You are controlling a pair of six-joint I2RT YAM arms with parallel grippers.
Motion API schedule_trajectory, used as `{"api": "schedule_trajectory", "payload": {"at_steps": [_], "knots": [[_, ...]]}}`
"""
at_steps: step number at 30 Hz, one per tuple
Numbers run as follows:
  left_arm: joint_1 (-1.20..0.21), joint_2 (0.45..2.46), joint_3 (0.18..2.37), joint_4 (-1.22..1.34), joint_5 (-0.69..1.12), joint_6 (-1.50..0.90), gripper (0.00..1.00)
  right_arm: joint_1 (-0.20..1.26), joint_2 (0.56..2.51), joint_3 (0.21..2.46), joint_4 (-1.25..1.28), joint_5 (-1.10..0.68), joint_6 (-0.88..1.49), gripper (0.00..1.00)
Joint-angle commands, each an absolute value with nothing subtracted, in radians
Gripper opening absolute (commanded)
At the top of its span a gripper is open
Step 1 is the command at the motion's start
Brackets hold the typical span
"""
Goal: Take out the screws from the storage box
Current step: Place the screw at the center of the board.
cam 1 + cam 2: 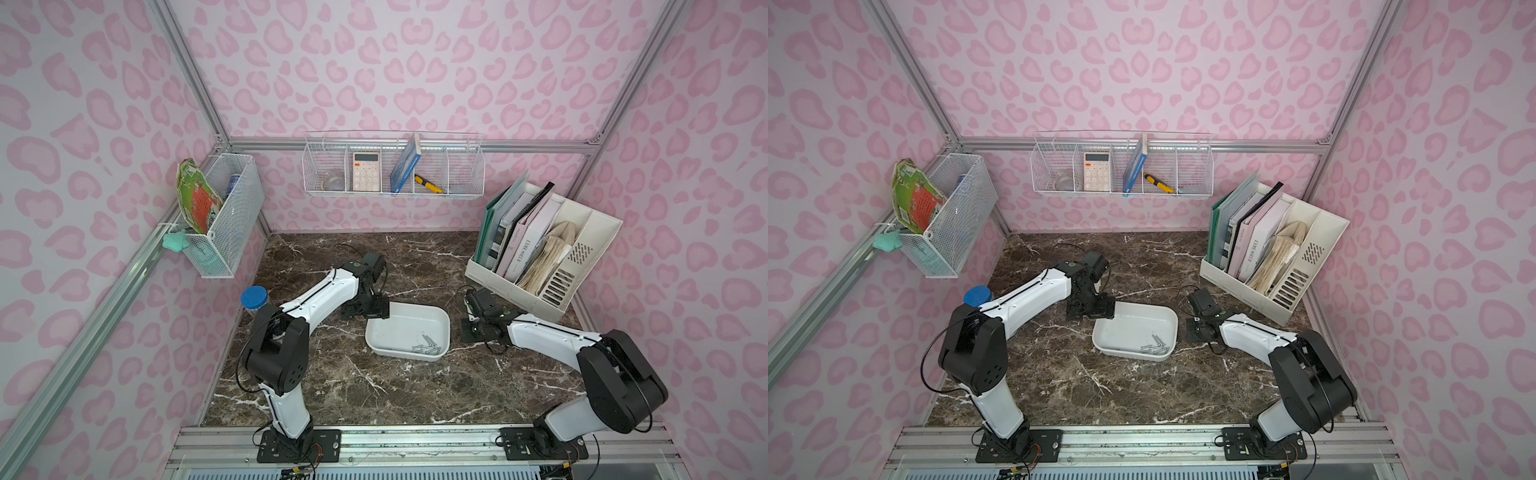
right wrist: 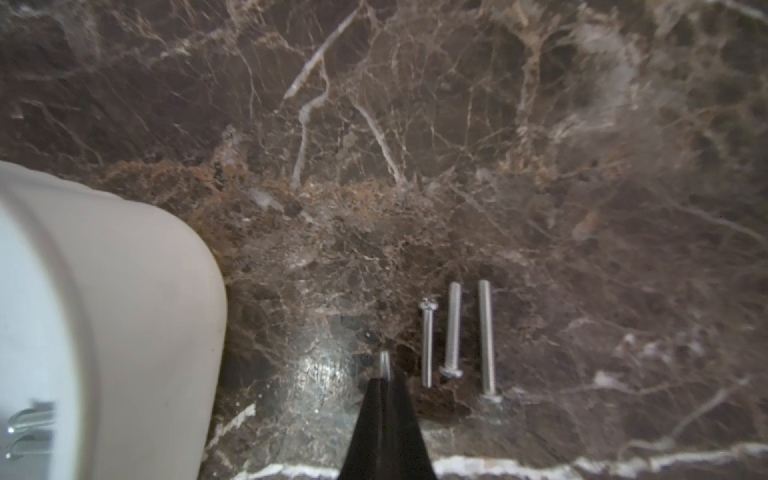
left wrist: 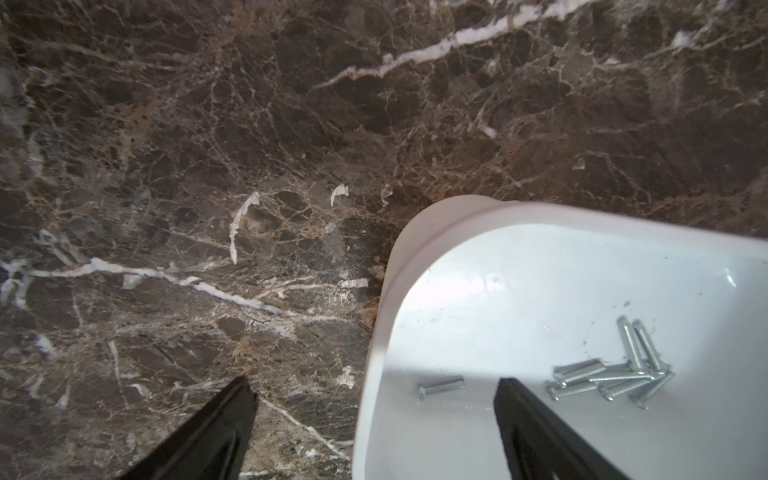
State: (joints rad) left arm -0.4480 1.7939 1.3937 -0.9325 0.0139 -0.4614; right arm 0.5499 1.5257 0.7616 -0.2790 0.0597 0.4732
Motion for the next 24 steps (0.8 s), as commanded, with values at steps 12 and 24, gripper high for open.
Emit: {"api": "schedule_trajectory", "payload": {"at_steps": [12,24], "knots": [[-0.447,1.802,1.408,-0.966,0.001,-0.457,0.95,0.564,1.564,0.783,-0.286,0.101,0.460,0.20],[-0.448,1.758,1.395,-0.942,-0.012,-0.457,0.95,0.595,1.441,0.884,-0.362,0.098,0.454,0.33]]}}
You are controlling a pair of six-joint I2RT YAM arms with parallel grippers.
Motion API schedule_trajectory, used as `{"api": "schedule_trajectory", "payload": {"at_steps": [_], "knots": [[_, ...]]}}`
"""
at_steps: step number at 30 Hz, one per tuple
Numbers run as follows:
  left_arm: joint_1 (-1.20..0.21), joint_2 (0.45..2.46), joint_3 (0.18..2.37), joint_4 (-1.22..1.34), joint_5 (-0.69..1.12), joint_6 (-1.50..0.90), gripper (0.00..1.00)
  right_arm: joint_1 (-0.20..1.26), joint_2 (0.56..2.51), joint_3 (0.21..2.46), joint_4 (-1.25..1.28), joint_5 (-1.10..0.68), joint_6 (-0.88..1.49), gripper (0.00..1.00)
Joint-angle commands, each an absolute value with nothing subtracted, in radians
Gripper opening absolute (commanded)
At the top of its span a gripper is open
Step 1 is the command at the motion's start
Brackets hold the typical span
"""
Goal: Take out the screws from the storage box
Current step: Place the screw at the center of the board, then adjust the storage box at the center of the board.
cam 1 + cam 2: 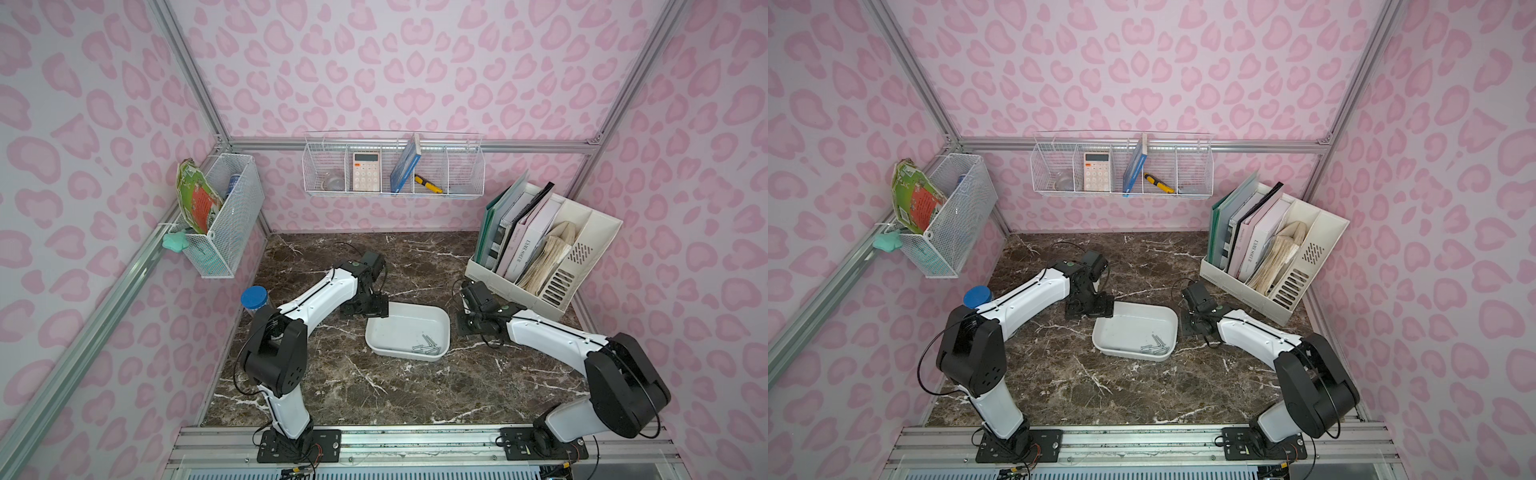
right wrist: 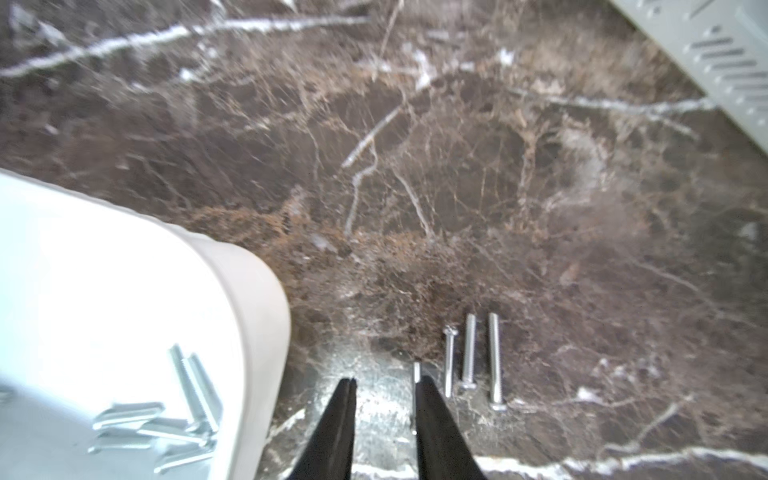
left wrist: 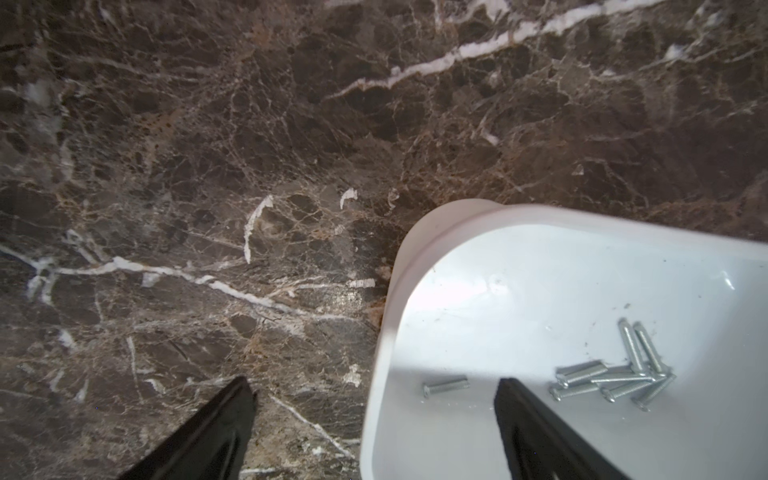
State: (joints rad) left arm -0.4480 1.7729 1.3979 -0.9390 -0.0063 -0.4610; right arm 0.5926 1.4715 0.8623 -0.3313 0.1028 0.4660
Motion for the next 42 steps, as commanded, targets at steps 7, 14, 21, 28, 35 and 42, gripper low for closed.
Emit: {"api": "schedule_trajectory", "payload": {"at_steps": [7,14,21,28,35,42], "knots": [[-0.448,1.709,1.373,-0.916,-0.047,-0.460,0.95,0.599,1.438,0.945,-0.362,-0.059,0.362,0.53],[-0.448,1.687,1.367,-0.914,-0.084,-0.463,0.95,0.603,1.558,1.003,-0.417,-0.043,0.302,0.55],[-0.448,1.689,1.370,-0.921,-0.097,-0.462,0.95,0.601,1.667,1.043,-0.408,-0.068,0.305,0.49],[-0.448,1.677,1.370,-0.927,-0.138,-0.462,0.95,0.610,1.744,1.072,-0.400,-0.095,0.319,0.43],[-0.447,1.669,1.372,-0.928,-0.142,-0.457,0.96,0.623,1.794,1.113,-0.436,-0.100,0.310,0.29],[-0.448,1.663,1.378,-0.943,-0.179,-0.447,0.96,0.635,1.813,1.161,-0.521,-0.107,0.284,0.13]]}}
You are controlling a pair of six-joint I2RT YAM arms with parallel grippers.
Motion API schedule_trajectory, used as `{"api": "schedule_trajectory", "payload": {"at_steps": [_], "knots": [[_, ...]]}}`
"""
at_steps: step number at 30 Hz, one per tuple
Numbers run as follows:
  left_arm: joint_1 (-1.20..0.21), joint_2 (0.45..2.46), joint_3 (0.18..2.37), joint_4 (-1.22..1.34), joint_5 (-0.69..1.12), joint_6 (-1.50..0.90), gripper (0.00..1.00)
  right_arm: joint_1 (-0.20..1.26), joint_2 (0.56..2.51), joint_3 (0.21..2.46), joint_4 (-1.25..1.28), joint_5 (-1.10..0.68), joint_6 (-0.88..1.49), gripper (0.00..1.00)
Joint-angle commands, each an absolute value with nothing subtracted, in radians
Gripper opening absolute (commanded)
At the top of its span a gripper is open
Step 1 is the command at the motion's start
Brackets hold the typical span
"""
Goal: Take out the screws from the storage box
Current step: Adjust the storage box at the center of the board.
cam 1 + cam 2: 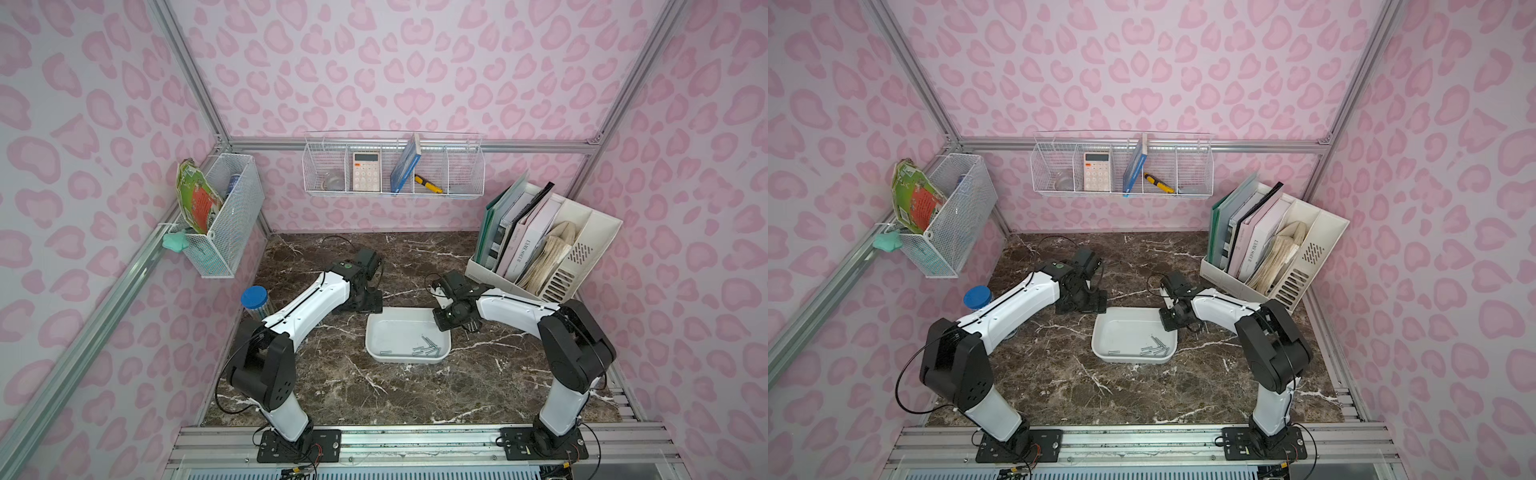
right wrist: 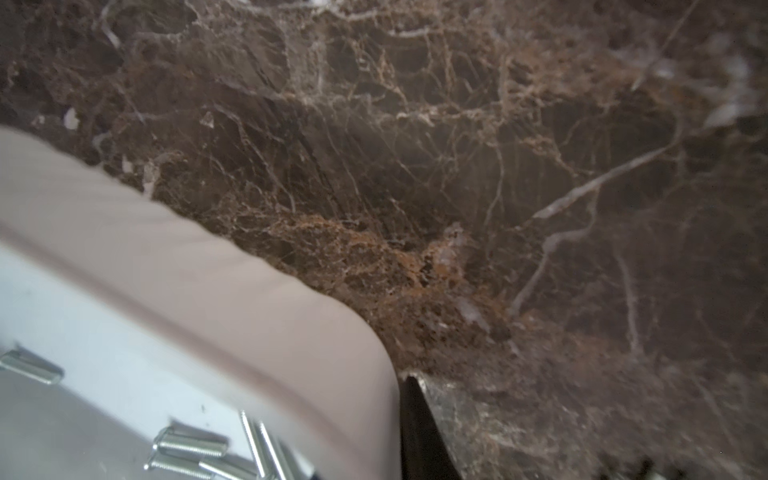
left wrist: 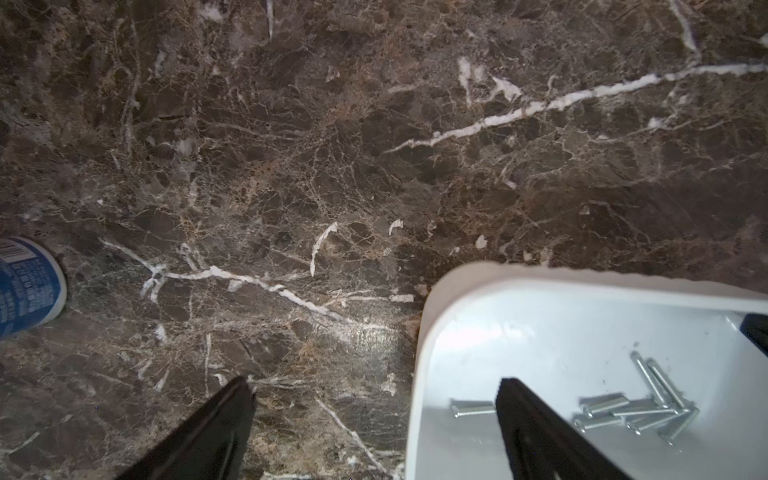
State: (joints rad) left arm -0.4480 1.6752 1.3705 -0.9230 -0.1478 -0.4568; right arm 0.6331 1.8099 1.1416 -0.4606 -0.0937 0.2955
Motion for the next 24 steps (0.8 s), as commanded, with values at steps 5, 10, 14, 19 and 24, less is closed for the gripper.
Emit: {"api": "schedule_trajectory", "payload": {"at_steps": [5,10,14,19,24], "knots": [[-0.448,1.651,1.383,-0.953,-0.214,-0.445,0.96,0.633,1.826,1.204,-0.585,-0.131,0.264,0.06],[-0.448,1.617,1.377,-0.951,-0.262,-0.440,0.96,0.618,1.861,1.238,-0.640,-0.268,0.256,0.00],[-0.448,1.581,1.369,-0.948,-0.311,-0.440,0.96,0.586,1.896,1.249,-0.684,-0.430,0.281,0.00],[-0.448,1.534,1.341,-0.916,-0.323,-0.442,0.96,0.546,1.908,1.241,-0.692,-0.531,0.345,0.00],[-0.448,1.530,1.337,-0.913,-0.315,-0.443,0.96,0.524,1.911,1.252,-0.685,-0.547,0.369,0.00]]}}
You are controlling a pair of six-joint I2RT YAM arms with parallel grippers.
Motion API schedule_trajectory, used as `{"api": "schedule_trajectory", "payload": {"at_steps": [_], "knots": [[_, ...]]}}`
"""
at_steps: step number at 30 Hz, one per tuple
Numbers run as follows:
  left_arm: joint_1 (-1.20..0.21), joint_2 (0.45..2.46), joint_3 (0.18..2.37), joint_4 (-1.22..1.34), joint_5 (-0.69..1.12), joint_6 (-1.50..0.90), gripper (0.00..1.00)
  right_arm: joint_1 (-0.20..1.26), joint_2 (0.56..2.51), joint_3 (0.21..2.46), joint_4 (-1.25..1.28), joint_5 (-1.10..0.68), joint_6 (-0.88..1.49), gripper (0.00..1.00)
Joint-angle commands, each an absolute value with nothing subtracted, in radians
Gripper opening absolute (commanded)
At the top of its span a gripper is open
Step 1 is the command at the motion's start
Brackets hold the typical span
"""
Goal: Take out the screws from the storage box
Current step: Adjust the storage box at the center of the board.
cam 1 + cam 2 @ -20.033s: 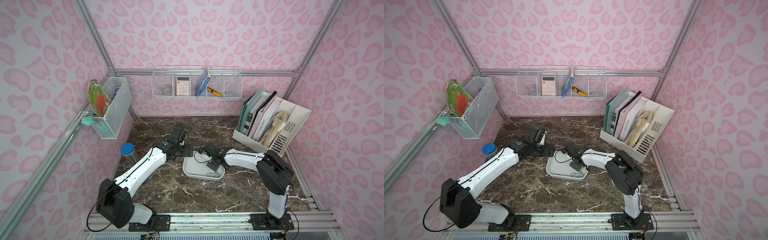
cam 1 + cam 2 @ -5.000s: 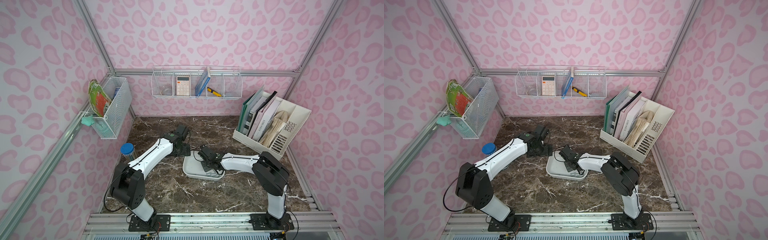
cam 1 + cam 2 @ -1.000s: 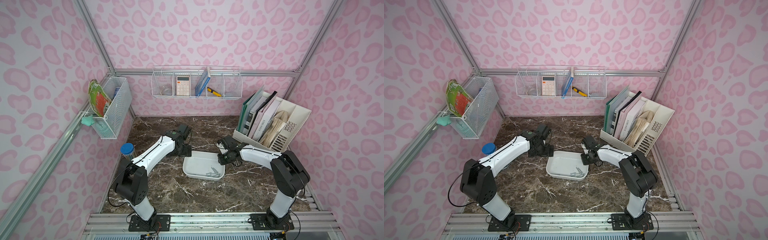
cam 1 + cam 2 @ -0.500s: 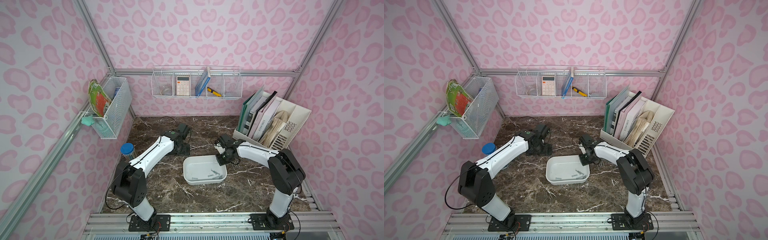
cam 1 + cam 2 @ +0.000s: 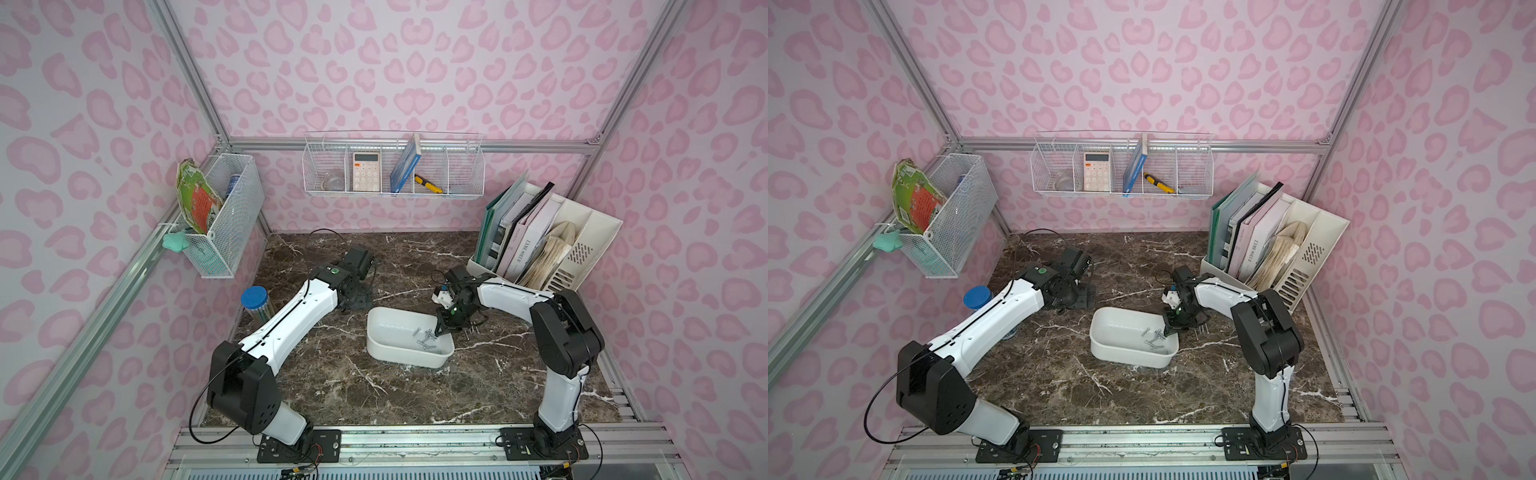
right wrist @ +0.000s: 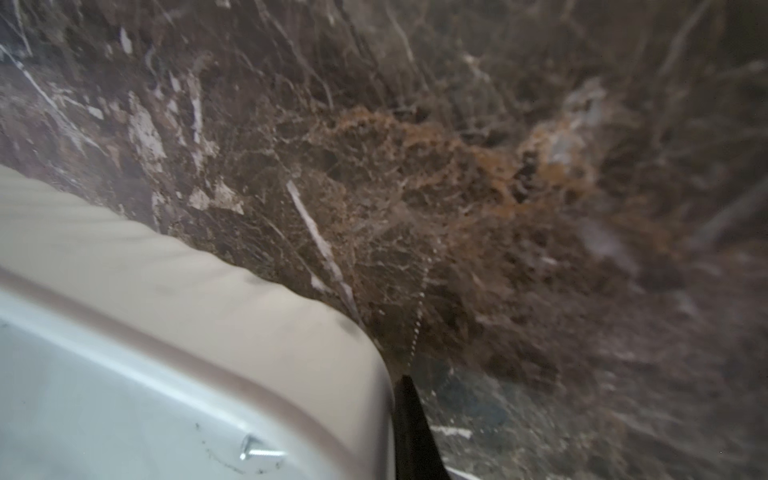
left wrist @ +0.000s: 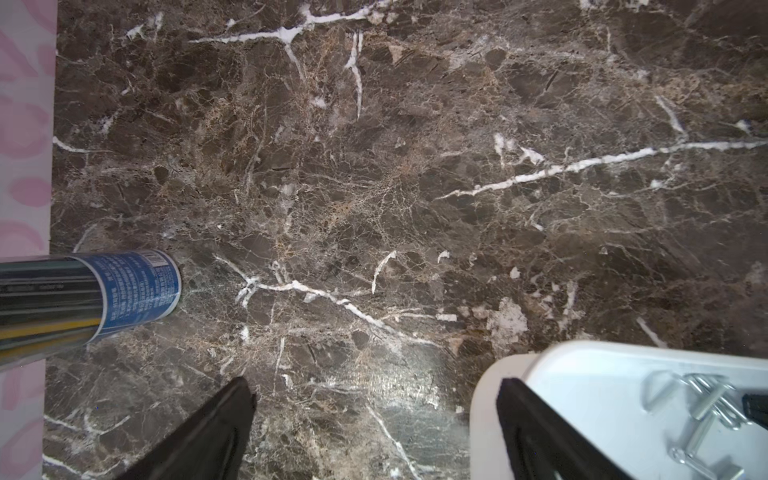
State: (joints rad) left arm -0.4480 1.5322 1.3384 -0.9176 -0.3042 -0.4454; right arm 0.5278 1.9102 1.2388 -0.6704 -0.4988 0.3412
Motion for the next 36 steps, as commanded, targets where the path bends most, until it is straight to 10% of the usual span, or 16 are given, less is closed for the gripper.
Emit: {"api": "schedule_trajectory", "payload": {"at_steps": [1,25,36], "knots": [[-0.448,1.532,1.338,-0.913,-0.308,-0.443,0.96,0.529,1.914,1.263,-0.691,-0.507,0.369,0.00],[-0.449,1.603,1.351,-0.922,-0.240,-0.440,0.96,0.626,1.968,1.344,-0.530,-0.055,0.427,0.00],[-0.449,1.614,1.354,-0.924,-0.233,-0.442,0.96,0.646,1.999,1.395,-0.521,0.021,0.424,0.25]]}}
